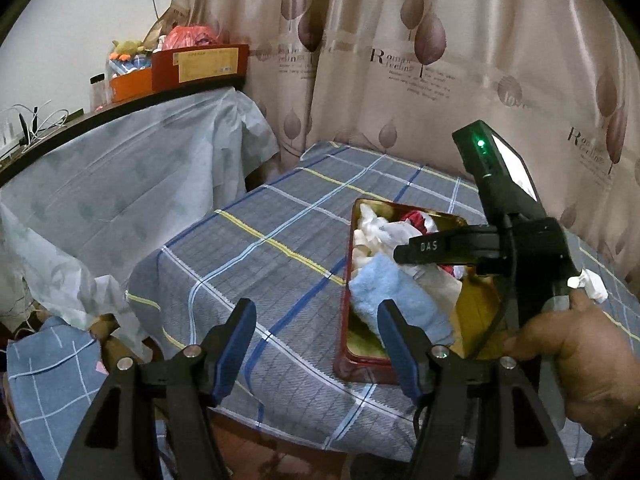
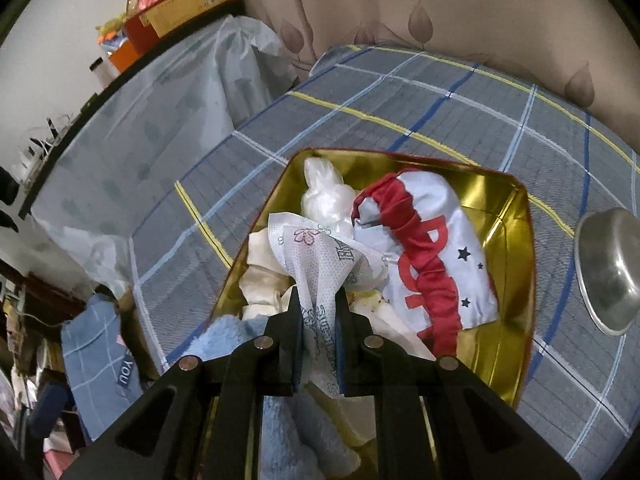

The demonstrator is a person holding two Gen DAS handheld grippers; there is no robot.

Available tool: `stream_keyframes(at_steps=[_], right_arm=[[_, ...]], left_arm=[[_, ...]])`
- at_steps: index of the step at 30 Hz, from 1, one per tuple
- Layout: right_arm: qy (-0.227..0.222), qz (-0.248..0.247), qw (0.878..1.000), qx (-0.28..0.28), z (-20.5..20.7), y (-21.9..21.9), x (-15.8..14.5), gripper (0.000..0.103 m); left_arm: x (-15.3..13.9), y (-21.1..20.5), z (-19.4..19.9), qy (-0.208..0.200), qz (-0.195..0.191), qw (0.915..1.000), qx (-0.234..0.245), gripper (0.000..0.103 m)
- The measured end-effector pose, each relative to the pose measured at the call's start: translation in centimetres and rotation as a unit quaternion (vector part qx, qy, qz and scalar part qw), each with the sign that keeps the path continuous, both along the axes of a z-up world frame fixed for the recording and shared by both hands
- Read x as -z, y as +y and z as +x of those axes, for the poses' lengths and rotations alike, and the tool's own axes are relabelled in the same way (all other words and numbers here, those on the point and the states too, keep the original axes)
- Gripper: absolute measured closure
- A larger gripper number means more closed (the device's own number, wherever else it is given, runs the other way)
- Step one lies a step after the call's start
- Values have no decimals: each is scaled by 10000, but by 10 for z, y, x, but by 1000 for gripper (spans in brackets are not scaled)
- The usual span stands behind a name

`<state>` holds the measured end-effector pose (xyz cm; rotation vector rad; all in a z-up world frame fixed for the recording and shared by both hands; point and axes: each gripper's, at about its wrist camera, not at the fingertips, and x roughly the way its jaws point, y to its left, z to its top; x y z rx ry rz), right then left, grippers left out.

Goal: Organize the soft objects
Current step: 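Lower the printed tissue packet into the gold tin and open the right gripper, then move both grippers back toward the white items beside the steel bowl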

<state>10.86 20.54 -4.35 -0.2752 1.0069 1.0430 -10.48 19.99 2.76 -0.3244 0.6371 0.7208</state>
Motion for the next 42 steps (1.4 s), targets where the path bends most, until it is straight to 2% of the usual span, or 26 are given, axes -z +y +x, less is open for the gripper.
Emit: stream_keyframes(at_steps=[11,18,20,22,24,28,34,36,39,42], right_arm=[[-23,-50,10000,16,-1,4,6,91],[-231,11,9997,-21,-5,3,1,83],[-203,118,9997,1,-5,0,-3,79],[-119,391,9992,27,-4,-8,-9,61],[-215,529,9983,81,-5,-14,-16,50],[-291,678,9972,143,-5,-24,-24,49],[-247,1349,9892,509,-8,-82,-35,49],[-366,1498,9857,676,-13,-112,-36,45],[-797,1341,9821,1058,-16,-170,-29,39],[-985,947,9780,1577,-6,-228,-11,36]], left_arm=[[4,3,4,113,-83,9999,-6,38],[6,2,6,222,-7,9998,-24,38],[7,2,6,264,24,9996,-40,38],[7,2,6,271,21,9996,-39,38],[8,2,7,289,23,9996,-39,38],[9,2,8,323,46,9995,-47,38],[8,1,6,333,172,9993,-48,38],[8,0,5,326,204,9993,-31,38],[7,-3,5,339,298,9990,-7,38],[5,-8,6,329,407,9986,40,38]])
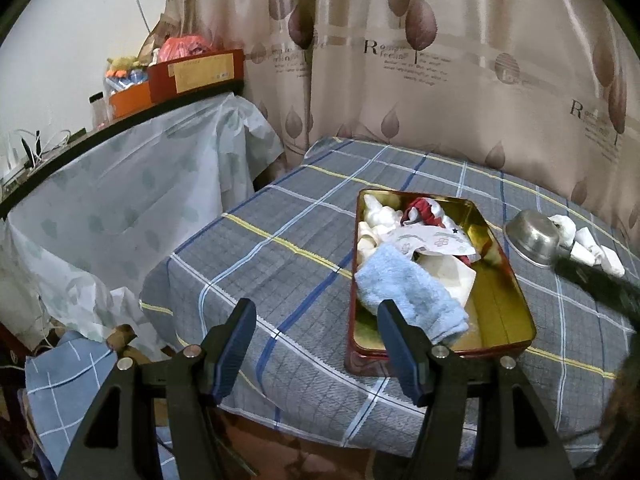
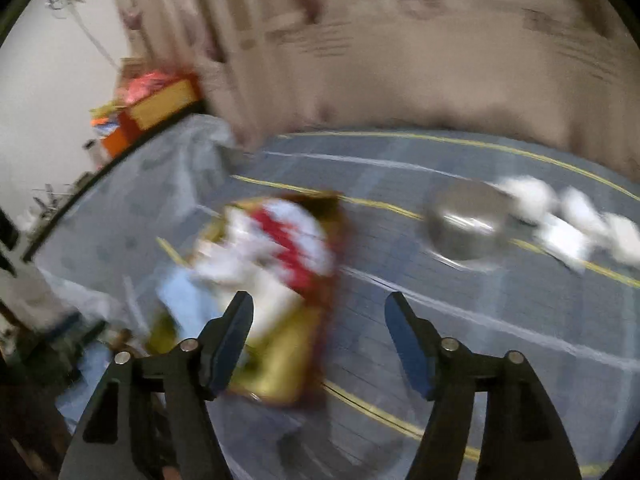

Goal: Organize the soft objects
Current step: 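Move both grippers back toward the white items beside the steel bowl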

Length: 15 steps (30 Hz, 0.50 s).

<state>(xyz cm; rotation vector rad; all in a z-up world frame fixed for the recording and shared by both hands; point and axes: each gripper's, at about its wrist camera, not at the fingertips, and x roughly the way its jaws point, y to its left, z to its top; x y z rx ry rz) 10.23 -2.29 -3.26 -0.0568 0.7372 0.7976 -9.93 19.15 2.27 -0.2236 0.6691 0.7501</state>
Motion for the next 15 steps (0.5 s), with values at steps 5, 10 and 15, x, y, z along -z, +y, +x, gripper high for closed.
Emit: stream_keyframes(at_steps=[5,10,15], right_arm=[[-239,-865,9898,1105,25,-93,31,36],[-381,-1473,9677,2008,59,-180,42,36],[-406,-1768,9525,2446,83,-232,53,33]], left_arm=[[3,-17,7,151,244,9994,183,38],[1,-47,17,212,442,9964,693,38],[-6,-80,33,174,20,9890,1472,38]])
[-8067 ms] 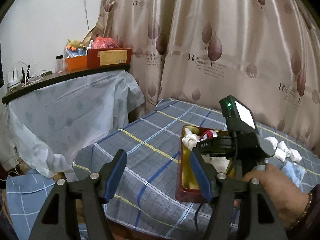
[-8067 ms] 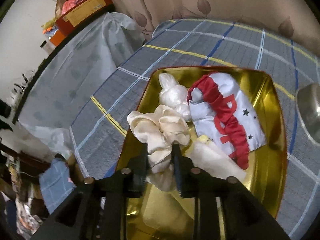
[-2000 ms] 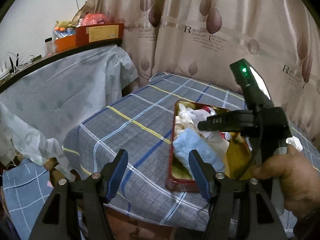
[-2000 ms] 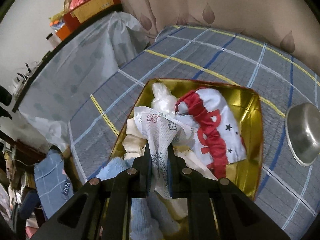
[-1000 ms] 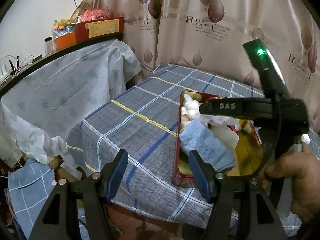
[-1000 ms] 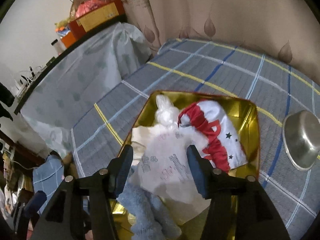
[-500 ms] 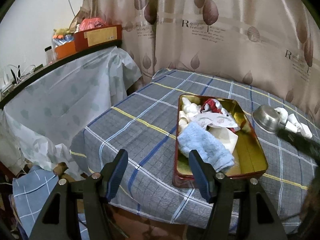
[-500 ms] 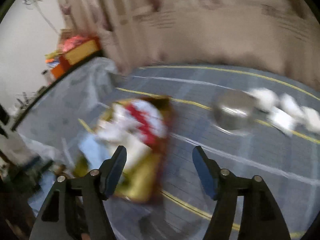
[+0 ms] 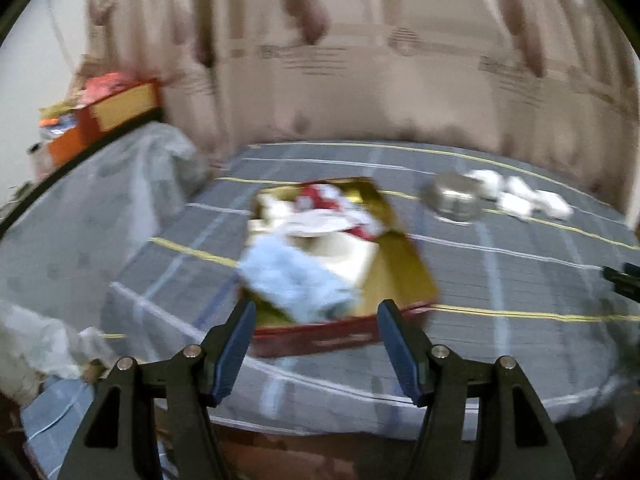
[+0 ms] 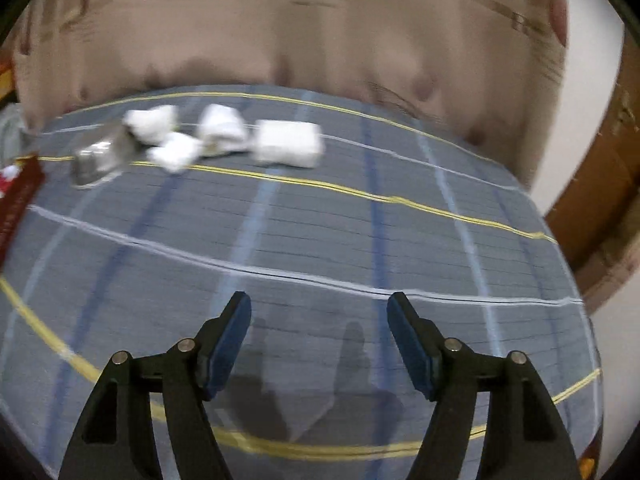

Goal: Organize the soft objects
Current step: 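Move both grippers back toward the white items beside the steel bowl, then grasp the small white tissue piece beside the steel bowl with the left gripper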

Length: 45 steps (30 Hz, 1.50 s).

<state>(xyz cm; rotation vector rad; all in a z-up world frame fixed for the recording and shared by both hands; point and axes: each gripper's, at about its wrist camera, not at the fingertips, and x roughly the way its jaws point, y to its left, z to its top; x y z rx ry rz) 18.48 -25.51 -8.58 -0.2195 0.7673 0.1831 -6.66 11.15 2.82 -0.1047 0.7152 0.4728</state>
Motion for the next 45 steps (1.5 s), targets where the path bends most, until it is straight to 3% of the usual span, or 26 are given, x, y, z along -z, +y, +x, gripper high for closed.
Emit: stream_keyframes(at_steps=[3,6,9,11,14,16,18,21,26,30,35,39,42,45], right_arm=[[146,250,9995,138,6,-19,12,33],[164,425,9989,103,3,-22,17,33],[55,420,9991,-52,1,-16,15,25],[34,427,9989,-176,-1,-14,15,25],[18,587,9980,-236,-1,-17,13,23],[46,799,9964,-294,1,-22,12,23],[46,972,9948,-309,1,-26,11,23],[34,1262,9911,-415,0,-32,10,23],[-14,1540,9859,-648,-3,-36,8,22],[-49,1730,9816,-811,-5,-38,6,22],[-107,1945,9767,-905,-9,-43,5,22],[-158,2040,9742,-951,-10,-45,3,21],[-175,2107,9725,-981,-11,-46,3,21],[-167,2139,9715,-1008,-9,-47,3,21]], left_arm=[[-12,-21,20,-18,-383,9980,508,38],[-18,-40,52,84,-1175,9877,1025,38],[-16,-52,94,250,-2154,9675,1299,38],[-11,-61,127,383,-2824,9486,1379,38],[-1,-74,169,441,-3573,9250,1216,38],[5,-82,194,501,-3884,9135,1106,38],[10,-95,225,581,-3992,9090,1051,38],[23,-101,267,632,-4432,8906,800,38],[48,-96,324,832,-4807,8728,124,38],[63,-89,353,968,-4918,8651,-202,38],[74,-83,381,1027,-4843,8670,-562,38],[89,-78,393,1332,-4760,8639,-966,38],[97,-74,401,1599,-4575,8664,-1204,38],[107,-67,409,1800,-4606,8569,-1455,38]])
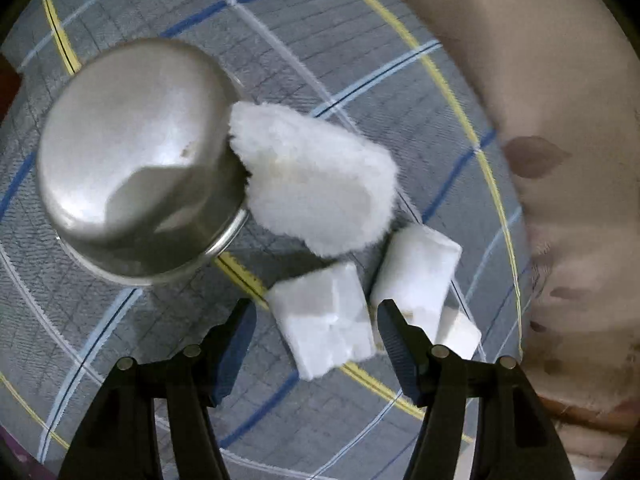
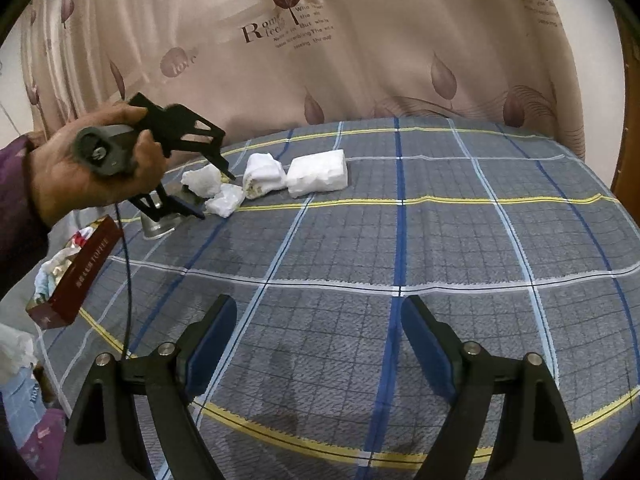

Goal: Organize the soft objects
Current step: 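Grasp the small white tissue piece beside the steel bowl with the left gripper, then lift the white tissue with the left gripper while the right gripper grasps the white napkin block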

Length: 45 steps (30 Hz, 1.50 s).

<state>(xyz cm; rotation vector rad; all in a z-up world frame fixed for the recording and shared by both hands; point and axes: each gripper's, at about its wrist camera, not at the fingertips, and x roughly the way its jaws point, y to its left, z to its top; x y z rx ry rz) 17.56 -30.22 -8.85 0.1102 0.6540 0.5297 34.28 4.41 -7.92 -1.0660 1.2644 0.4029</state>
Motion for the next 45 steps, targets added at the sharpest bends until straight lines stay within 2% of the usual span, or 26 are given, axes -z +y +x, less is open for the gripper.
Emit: stream_keyframes(at_steps=[1,5,10,16,18,21,23,25,28,33,36,39,45], right_arm=[[2,8,10000,-3,0,0,0,21],[7,37,10000,-9,0,-1,-1,19],[32,91,10000,0,1,-1,0,17],[55,150,9999,11,2,-3,-1,14],[59,157,9999,6,2,-3,-1,14],[71,179,9998,14,2,-3,-2,14],[81,197,9998,15,2,-3,-2,13],[101,224,9997,27,3,-4,-2,10],[133,274,9995,49,3,-6,-1,9],[151,341,9993,82,4,-8,-1,9],[361,487,9980,186,12,-14,3,9],[535,578,9962,384,18,-20,6,9],[640,563,9955,423,20,-20,8,9]], left_arm=[[1,2,2,54,-29,10000,-54,34],[1,5,13,379,34,9993,7,28],[-1,-7,24,777,399,9958,260,25],[-2,6,5,463,170,9980,-406,27],[-3,8,0,433,187,9979,-451,28],[-6,6,-1,471,282,9981,-274,28],[-5,0,0,540,259,9976,-347,38],[-7,5,-4,775,396,9956,-355,69],[-7,10,-7,863,412,9953,-153,81],[-8,14,-7,733,202,9971,38,91],[-14,7,-18,591,177,9978,250,92],[-25,-3,-39,275,345,9967,678,92],[-50,-16,-110,-373,784,9877,1297,92]])
